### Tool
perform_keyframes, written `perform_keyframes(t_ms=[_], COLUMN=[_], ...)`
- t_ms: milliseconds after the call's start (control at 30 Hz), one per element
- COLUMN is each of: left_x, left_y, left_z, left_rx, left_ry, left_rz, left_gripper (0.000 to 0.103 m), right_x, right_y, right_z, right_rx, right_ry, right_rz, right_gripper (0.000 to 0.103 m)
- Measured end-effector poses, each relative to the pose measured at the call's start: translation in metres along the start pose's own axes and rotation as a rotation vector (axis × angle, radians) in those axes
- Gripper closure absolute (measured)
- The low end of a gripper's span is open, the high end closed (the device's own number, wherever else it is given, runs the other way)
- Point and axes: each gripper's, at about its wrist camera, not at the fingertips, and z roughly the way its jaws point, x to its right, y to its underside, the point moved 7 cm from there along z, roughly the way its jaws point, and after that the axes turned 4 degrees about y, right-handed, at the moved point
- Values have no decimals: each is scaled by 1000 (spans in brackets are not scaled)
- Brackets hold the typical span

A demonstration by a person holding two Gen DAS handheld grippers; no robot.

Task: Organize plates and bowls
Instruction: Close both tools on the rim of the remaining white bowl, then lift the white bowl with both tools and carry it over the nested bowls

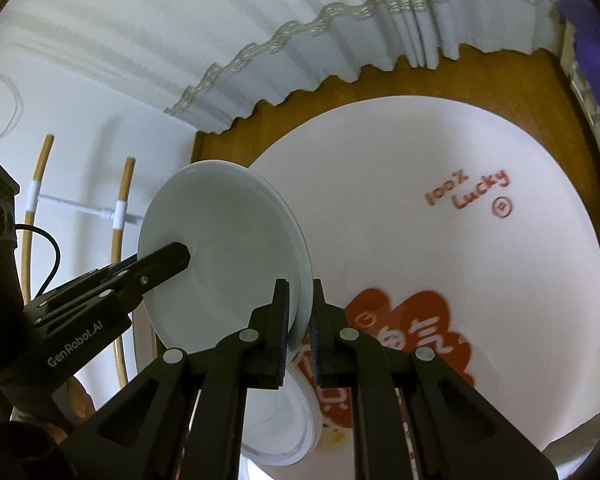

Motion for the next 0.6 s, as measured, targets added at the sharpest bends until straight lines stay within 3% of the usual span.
perform_keyframes(t_ms=[400,600], left_x=[-49,-68], left_y=[49,40], left_z=[-35,-20], left_rx=[-17,-46], left_ry=[-5,0], left_rz=[-129,-164], left_gripper=[97,97], right_x=[-45,-50], right_y=[20,22], right_z=[23,44], right_rx=[-55,-87], right_ry=[0,26], right_rz=[-90,-118], right_gripper=[94,94])
